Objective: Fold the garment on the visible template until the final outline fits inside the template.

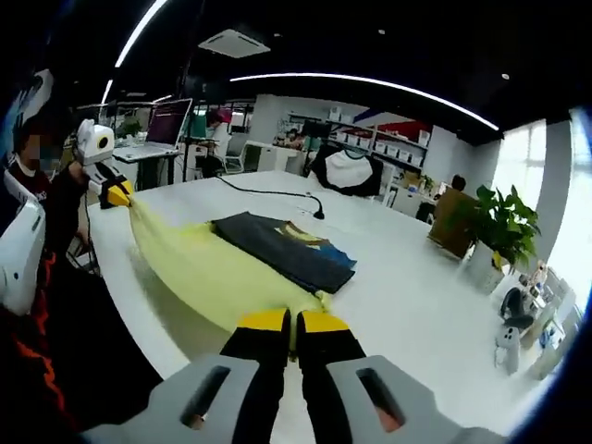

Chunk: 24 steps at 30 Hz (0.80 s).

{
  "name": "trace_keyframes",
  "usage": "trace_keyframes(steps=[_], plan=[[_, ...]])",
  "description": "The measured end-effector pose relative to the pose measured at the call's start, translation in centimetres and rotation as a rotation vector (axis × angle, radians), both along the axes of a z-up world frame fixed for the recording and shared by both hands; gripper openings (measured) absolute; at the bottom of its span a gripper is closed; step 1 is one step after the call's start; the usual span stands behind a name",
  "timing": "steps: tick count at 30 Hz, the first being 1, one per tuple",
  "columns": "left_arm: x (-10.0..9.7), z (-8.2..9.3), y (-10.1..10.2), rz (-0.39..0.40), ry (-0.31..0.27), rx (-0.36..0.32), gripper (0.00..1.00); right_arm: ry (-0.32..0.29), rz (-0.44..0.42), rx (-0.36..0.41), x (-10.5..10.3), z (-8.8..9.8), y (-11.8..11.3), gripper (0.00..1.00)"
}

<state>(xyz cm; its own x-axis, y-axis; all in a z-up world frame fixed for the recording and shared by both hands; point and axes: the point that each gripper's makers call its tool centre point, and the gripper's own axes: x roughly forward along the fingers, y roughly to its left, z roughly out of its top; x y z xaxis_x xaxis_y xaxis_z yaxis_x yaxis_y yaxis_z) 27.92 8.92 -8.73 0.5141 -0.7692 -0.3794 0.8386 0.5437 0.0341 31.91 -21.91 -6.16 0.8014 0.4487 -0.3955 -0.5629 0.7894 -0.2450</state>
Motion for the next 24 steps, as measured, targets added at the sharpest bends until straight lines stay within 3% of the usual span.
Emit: trace_keyframes(steps=[3,11,13,14,17,18,24], plan=[[1.0,1.5,-0.3,0.017,-0.035,-0.048,0.04,-0.026,0.004,-0.008,1.3,1.4,0.2,0.00],[3.9,4.5,-0.3,0.045,-0.117,-0.070,0.04,-0.070,0.006,0.005,4.6,3.8,0.7,0.00],[4.7,6.0,-0.8,0.021,-0.097,-0.177,0.04,-0.083,0.008,0.026,5.6,4.4,0.7,0.00],[5.6,6.4,-0.5,0.045,-0.103,-0.189,0.04,-0.087,0.010,0.042,6.3,4.7,0.7,0.00],[9.8,6.9,1.2,0.161,-0.170,-0.120,0.04,-0.107,0.025,0.056,7.9,5.4,1.0,0.00],[10.8,7.2,1.4,0.174,-0.183,-0.118,0.04,-0.153,0.041,0.035,8.7,6.0,1.2,0.00],[13.9,9.0,1.4,0.195,-0.207,-0.129,0.05,-0.190,0.026,-0.030,12.6,6.6,1.5,0.00]])
